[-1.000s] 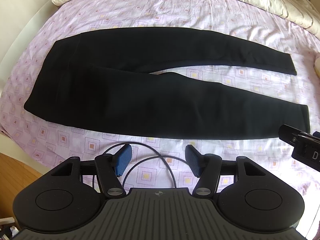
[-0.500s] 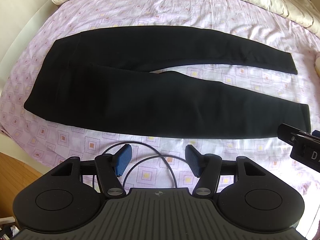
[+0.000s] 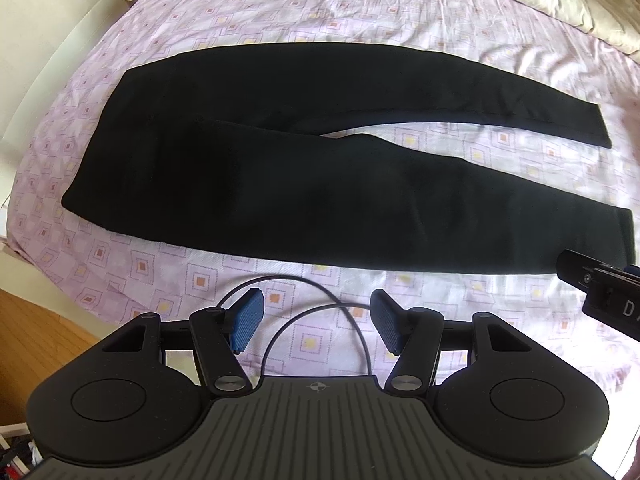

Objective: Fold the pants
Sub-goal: 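Lower both grippers onto the trouser leg hems and close on them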

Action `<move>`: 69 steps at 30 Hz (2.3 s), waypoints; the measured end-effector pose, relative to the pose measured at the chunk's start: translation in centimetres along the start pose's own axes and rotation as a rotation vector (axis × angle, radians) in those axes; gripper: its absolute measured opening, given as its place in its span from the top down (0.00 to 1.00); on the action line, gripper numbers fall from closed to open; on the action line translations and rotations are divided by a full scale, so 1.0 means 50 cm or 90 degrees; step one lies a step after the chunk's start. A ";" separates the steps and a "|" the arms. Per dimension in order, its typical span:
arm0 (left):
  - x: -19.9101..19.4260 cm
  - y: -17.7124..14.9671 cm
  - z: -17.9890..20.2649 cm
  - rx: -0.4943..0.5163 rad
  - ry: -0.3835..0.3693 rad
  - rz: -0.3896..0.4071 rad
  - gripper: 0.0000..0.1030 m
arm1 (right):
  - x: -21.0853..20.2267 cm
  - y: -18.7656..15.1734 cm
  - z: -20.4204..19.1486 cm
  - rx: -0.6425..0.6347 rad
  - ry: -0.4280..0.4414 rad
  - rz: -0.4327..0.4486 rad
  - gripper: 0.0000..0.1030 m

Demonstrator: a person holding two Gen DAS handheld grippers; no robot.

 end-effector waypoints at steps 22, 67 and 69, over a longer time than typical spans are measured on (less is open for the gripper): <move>0.024 0.003 -0.012 0.006 0.036 -0.066 0.44 | 0.063 -0.002 -0.018 -0.018 -0.020 -0.063 0.14; 0.308 0.403 -0.273 -0.101 -0.038 -0.091 0.77 | 0.568 0.467 -0.319 -0.577 0.199 -0.171 0.47; 0.313 0.417 -0.273 -0.108 -0.051 -0.085 0.77 | 0.554 0.469 -0.316 -0.556 0.203 -0.182 0.94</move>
Point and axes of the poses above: each gripper's, at about its wrist camera, not at the fingertips, and x roughly the way its jaws point, z to its right, y to its top, the point moved 1 cm from there along x, roughly the way its jaws point, and after that the axes turned 11 degrees about x, right-handed, at the moved point
